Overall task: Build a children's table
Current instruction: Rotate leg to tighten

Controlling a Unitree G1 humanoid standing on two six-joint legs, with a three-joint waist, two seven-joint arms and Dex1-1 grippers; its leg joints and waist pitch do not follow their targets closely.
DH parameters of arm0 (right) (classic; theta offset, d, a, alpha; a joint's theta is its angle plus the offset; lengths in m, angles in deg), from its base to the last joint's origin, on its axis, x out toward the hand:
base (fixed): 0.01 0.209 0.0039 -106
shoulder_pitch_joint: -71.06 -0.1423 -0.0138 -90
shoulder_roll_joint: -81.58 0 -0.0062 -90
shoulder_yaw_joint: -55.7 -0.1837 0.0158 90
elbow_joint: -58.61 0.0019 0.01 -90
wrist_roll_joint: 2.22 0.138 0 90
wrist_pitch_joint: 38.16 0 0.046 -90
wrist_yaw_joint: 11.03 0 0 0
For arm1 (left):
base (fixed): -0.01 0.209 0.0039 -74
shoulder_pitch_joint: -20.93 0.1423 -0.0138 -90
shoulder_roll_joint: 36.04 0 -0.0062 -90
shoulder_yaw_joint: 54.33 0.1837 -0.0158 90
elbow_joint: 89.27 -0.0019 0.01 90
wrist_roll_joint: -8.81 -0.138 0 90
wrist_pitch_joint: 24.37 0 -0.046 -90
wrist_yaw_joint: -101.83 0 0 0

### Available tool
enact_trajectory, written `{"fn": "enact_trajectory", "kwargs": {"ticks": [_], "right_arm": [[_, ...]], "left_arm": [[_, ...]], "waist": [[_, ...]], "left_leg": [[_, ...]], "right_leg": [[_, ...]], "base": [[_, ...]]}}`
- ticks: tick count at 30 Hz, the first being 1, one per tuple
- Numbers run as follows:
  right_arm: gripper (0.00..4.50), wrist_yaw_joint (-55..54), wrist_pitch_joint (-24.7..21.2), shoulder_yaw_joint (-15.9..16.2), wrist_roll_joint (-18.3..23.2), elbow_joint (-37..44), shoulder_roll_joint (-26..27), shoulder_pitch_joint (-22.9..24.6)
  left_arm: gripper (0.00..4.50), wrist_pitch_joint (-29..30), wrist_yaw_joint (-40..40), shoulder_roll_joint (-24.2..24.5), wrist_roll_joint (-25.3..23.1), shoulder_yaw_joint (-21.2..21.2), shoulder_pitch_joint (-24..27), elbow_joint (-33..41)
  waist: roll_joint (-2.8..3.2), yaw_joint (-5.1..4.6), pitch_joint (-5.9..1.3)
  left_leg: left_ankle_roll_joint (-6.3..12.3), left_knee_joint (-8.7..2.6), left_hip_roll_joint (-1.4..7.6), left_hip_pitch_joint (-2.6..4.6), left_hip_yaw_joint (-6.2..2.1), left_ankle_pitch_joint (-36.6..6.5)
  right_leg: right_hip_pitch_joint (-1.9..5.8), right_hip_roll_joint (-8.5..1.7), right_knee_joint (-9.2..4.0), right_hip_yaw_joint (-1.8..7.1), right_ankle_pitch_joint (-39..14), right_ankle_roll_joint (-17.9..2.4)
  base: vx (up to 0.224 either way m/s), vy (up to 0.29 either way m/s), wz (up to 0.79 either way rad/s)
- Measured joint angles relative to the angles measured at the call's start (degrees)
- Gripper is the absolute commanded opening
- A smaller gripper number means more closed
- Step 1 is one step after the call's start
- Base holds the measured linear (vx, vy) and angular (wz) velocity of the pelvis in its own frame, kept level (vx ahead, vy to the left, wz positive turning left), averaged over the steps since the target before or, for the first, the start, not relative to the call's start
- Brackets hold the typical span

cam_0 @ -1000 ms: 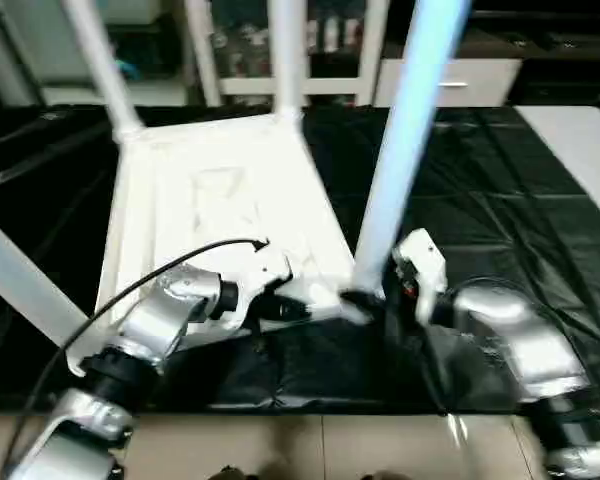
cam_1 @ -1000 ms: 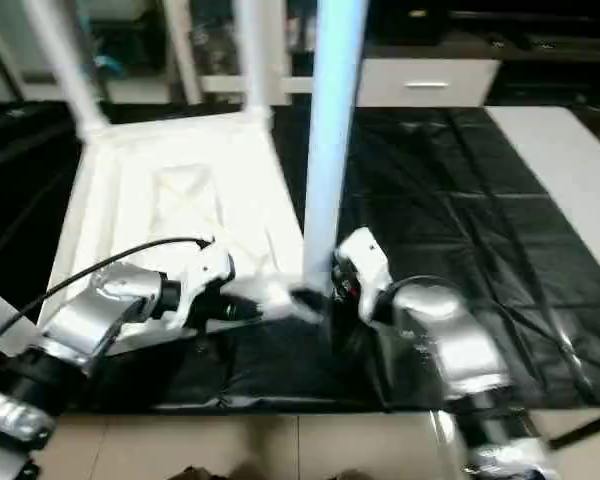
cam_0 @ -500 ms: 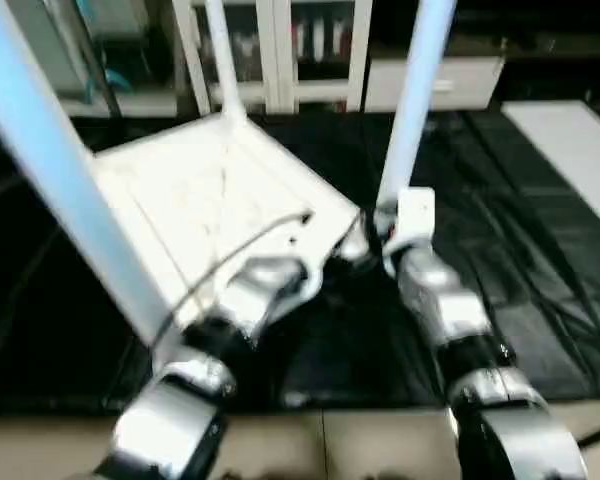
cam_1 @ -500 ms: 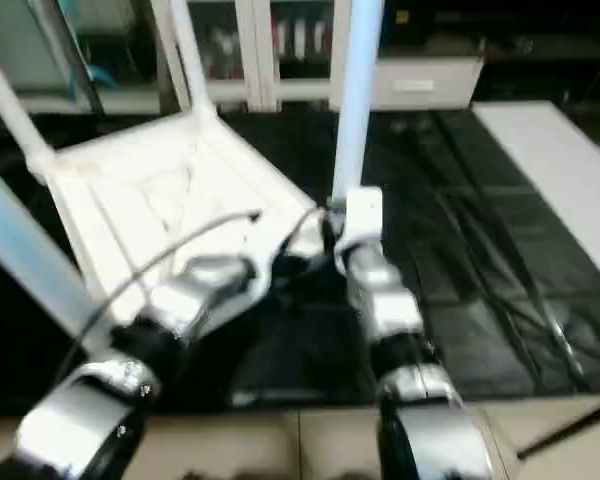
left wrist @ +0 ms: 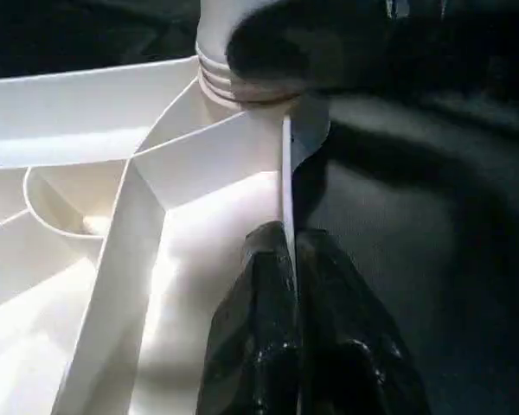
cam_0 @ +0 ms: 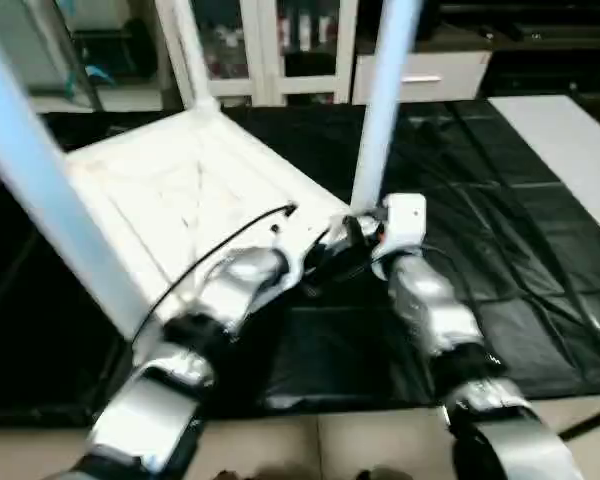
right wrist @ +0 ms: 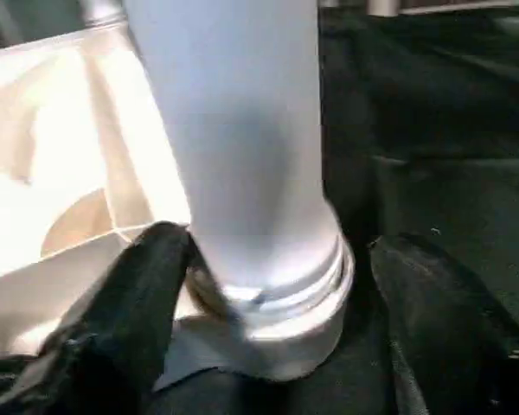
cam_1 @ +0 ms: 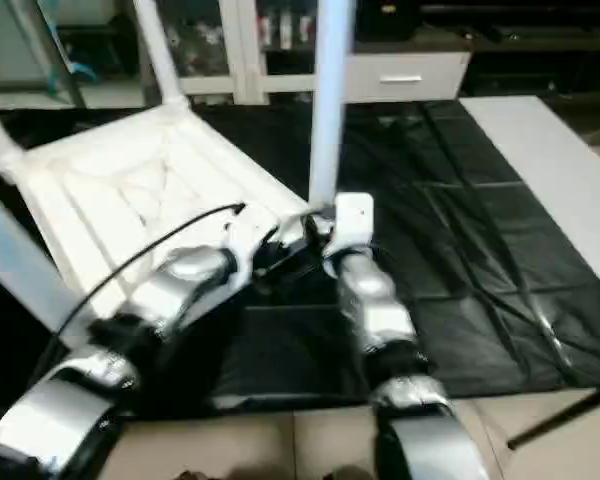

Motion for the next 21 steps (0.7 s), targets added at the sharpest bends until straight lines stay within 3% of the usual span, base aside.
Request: {"fn": "enact_trajectory", "kwargs": {"ticks": [3, 5, 8, 10, 16, 21], "right_arm": [[4.16, 6.3, -4.1, 2.1, 0.7, 5.8, -3.8, 2.7], [4.16, 14.5, -7.4, 4.5, 1.8, 11.9, -9.2, 6.5], [4.16, 22.7, -10.6, 6.8, 3.6, 18.5, -13.4, 9.4], [4.16, 29.9, -11.8, 9.3, 4.9, 23.9, -19.4, 12.7], [4.16, 39.6, -12.2, 12.7, 5.0, 28.6, -25.2, 15.5], [4.16, 39.9, -13.4, 13.0, 3.8, 28.6, -24.7, 15.4]], "left_arm": [[0.0, -0.3, -5.0, 2.1, 0.2, 1.4, 1.6, 3.2], [0.0, -1.8, -11.7, 4.7, 1.1, 2.8, 3.6, 6.6], [0.0, -1.9, -17.9, 6.9, 2.4, 3.5, 5.2, 9.3], [0.0, -0.6, -22.3, 8.4, 3.8, 4.4, 6.5, 12.1], [0.0, 2.4, -28.2, 10.9, 5.2, 6.3, 7.4, 15.6], [0.0, 2.7, -29.5, 11.2, 5.1, 6.3, 7.7, 16.1]], "waist": [[-0.06, 1.05, 0.0], [-0.06, 1.89, 0.0], [-0.03, 2.19, 0.02], [-0.01, 2.83, 0.03], [-0.03, 2.66, 0.03], [-0.03, 2.53, 0.03]], "left_leg": [[-0.01, 0.02, -0.01, -0.02, 0.11, 0.0], [0.0, -0.01, -0.06, -0.02, 0.16, -0.1], [-0.15, 0.0, -0.08, -0.02, 0.23, -0.1], [-0.15, -0.04, -0.09, -0.03, 0.25, -0.1], [-0.17, 0.0, -0.07, 0.16, 0.27, -0.1], [-0.18, 0.0, -0.08, 0.13, 0.27, -0.1]], "right_leg": [[0.01, -0.04, -0.07, 0.07, 0.0, 0.0], [0.05, -0.1, -0.15, 0.1, 0.0, 0.0], [0.07, -0.14, -0.14, 0.16, 0.0, 0.0], [0.12, -0.18, -0.22, 0.12, 0.0, 0.0], [0.2, -0.14, -0.06, 0.26, 0.0, 0.0], [0.23, -0.1, -0.06, 0.34, 0.0, 0.0]], "base": [[0.0, 0.0, 0.0], [0.0, 0.0, 0.0], [0.0, 0.0, 0.0], [0.0, 0.0, 0.0], [0.0, 0.0, 0.0], [0.0, 0.0, 0.0]]}}
